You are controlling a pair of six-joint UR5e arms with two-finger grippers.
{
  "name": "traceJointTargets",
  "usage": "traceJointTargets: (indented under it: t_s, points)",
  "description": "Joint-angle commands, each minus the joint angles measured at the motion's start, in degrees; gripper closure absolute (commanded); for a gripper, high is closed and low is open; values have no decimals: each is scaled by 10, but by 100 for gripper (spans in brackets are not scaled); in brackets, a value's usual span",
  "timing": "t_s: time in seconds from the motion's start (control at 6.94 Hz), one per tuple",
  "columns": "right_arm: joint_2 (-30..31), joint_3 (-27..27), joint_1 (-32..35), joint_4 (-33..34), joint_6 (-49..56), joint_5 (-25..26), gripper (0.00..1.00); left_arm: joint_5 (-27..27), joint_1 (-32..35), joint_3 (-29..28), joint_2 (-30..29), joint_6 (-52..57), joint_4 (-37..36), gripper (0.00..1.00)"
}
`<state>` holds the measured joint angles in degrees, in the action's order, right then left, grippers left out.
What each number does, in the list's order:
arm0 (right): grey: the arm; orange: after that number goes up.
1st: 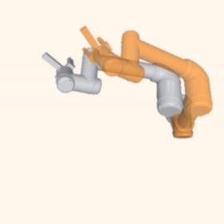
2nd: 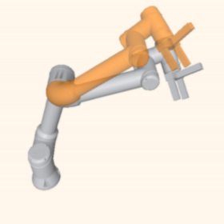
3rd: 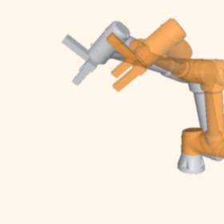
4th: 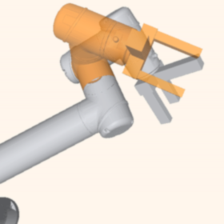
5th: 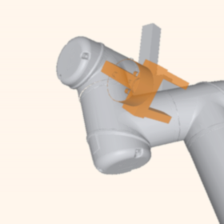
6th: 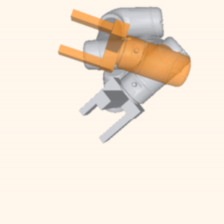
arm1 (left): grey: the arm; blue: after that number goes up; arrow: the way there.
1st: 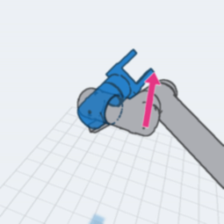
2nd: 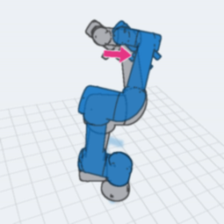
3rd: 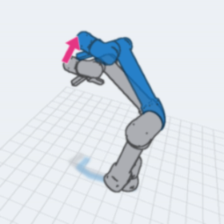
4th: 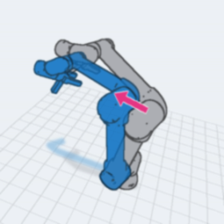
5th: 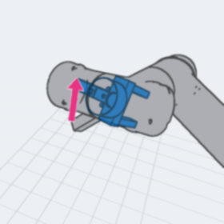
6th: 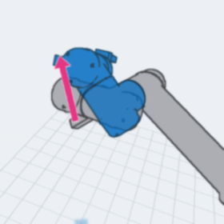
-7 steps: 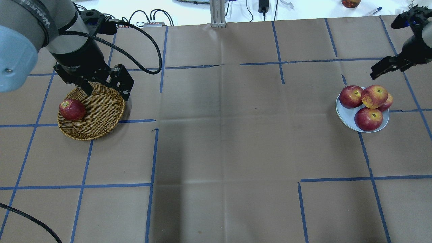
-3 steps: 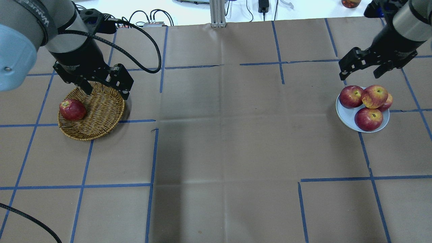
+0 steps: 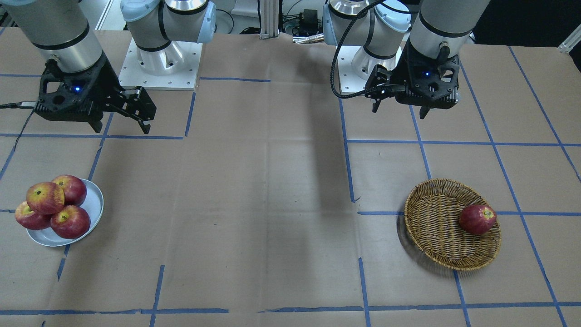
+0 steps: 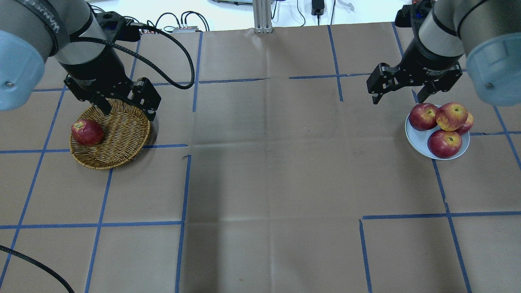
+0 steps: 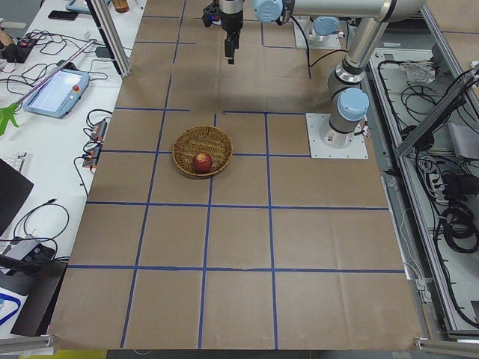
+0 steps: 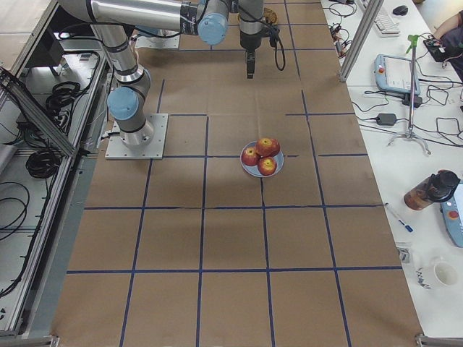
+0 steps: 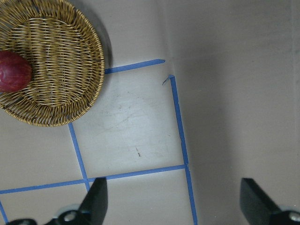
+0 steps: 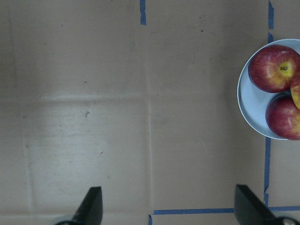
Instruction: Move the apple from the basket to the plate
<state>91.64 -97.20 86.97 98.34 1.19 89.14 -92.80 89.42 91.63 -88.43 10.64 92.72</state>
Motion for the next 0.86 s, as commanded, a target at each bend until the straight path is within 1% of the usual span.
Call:
traceJointTargets:
  t_s: [0.0,0.72]
  points:
    - [-5,17,17,-3,-23,4,0,0,1,1,1,0,0,1]
    - [-8,17,16,-4,-16,4,0,0,0,4,4,0,0,1]
